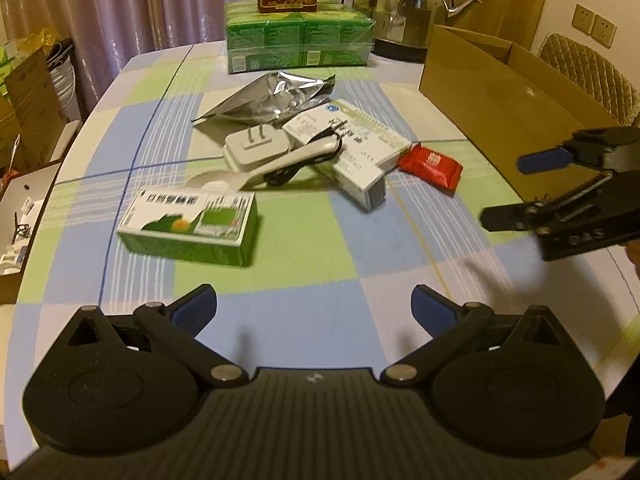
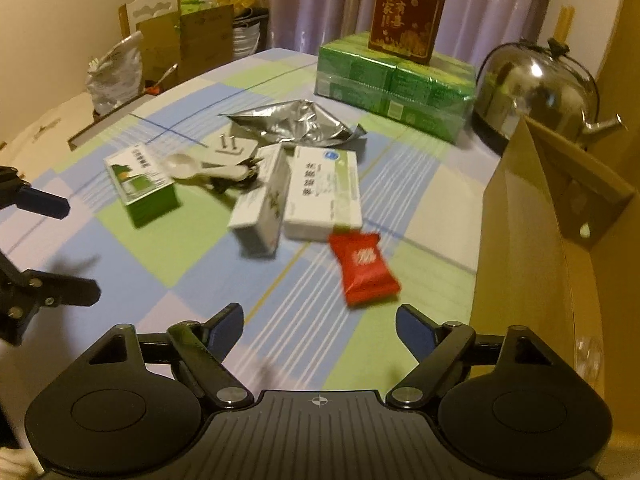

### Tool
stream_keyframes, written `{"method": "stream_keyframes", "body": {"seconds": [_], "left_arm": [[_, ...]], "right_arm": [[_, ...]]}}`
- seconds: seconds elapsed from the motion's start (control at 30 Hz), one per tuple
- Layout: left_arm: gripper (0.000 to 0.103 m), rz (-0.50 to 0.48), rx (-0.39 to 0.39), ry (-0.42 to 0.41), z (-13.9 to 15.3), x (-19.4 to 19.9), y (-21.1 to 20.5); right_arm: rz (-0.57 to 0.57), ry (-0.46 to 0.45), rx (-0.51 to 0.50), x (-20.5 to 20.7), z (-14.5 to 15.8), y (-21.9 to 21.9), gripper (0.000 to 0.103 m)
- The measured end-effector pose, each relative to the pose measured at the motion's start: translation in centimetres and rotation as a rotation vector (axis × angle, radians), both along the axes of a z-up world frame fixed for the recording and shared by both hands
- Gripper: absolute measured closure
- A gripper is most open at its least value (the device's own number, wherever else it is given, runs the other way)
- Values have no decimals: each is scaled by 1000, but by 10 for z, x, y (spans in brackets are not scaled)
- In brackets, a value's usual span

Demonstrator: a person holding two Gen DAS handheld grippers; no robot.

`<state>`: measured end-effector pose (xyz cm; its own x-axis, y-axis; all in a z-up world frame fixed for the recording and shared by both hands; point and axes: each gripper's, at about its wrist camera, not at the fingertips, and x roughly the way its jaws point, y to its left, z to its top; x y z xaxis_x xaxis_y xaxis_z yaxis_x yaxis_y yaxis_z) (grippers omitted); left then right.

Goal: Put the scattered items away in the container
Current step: 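Grasp the red candy with the right tool while the left tool grasps the white medicine box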

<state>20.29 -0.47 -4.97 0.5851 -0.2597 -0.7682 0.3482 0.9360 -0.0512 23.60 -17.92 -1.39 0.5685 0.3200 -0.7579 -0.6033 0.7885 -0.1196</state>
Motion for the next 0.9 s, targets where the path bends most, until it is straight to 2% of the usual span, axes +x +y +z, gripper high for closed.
{"method": "stream_keyframes", "body": {"seconds": [0.17,0.37,0.67,0.9], "left_arm": [[2,26,-46,-14,-3,21,-11],[2,55,-68,-26,-9,39,-24],[9,84,-114,-15,-20,60,-39],[13,137,-176,23,-30,79,-49]], "right_arm": [[-7,-35,-48,24,-11,5,36],[-36,-36,-74,46,-33,8,49],[-28,-28,-65,70,-50,6,57],[-47,-42,-35,64,-52,2,63]]}}
